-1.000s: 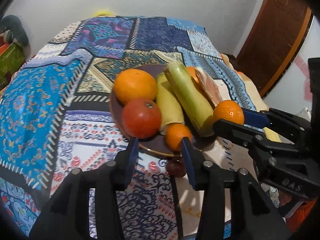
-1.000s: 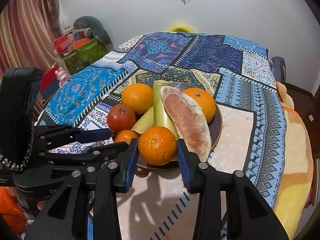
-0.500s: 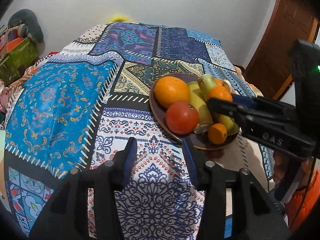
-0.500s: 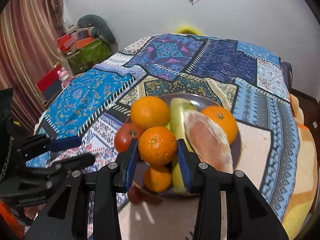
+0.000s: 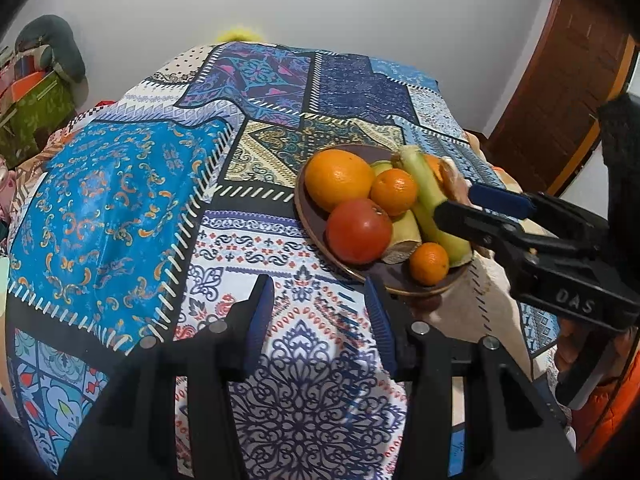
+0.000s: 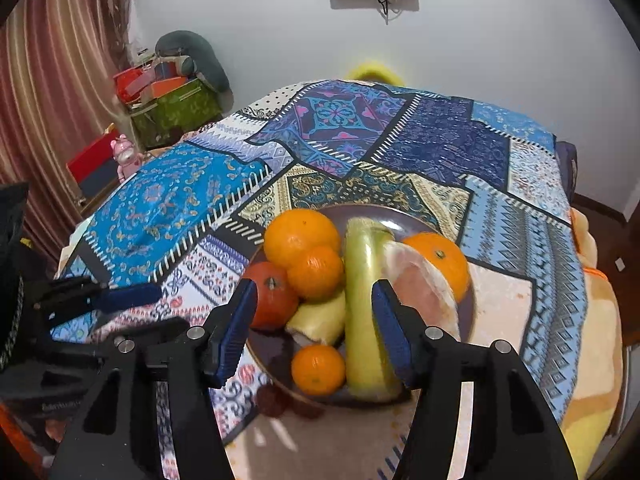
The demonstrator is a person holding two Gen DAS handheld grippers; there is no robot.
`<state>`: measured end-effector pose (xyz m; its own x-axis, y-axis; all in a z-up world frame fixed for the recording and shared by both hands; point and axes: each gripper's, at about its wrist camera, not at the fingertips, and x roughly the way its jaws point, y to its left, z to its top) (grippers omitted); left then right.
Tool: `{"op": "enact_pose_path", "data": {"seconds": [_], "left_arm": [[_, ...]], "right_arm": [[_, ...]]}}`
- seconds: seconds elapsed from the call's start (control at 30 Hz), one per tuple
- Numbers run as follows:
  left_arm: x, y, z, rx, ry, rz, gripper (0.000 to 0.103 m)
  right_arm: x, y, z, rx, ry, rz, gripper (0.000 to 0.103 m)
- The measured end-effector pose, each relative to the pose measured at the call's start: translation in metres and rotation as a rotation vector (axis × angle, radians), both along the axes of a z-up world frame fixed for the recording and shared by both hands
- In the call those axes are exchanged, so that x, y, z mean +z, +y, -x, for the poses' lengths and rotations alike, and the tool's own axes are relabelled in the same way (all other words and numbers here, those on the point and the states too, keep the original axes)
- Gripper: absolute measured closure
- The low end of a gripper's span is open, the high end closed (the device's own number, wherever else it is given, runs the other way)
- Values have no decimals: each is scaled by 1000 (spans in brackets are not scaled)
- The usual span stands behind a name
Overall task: Organize fruits
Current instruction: 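Grasp a dark red jujube from the quilt with the left gripper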
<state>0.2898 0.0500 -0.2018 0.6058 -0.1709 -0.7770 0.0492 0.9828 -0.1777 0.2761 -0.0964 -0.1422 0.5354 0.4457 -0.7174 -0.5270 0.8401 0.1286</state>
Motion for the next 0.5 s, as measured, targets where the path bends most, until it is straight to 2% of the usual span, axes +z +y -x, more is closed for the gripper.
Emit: {"op": "enact_pose_path", "data": {"seconds": [0.2,0.5], "left_arm": [[-4,-20,6,-43,33,13,52],[-31,-61,5,-113,106,-20,52]], "right_arm": [[0,-30,16,-41,30,-16,47],[-18,-52,28,-71,107,-48,47]]}}
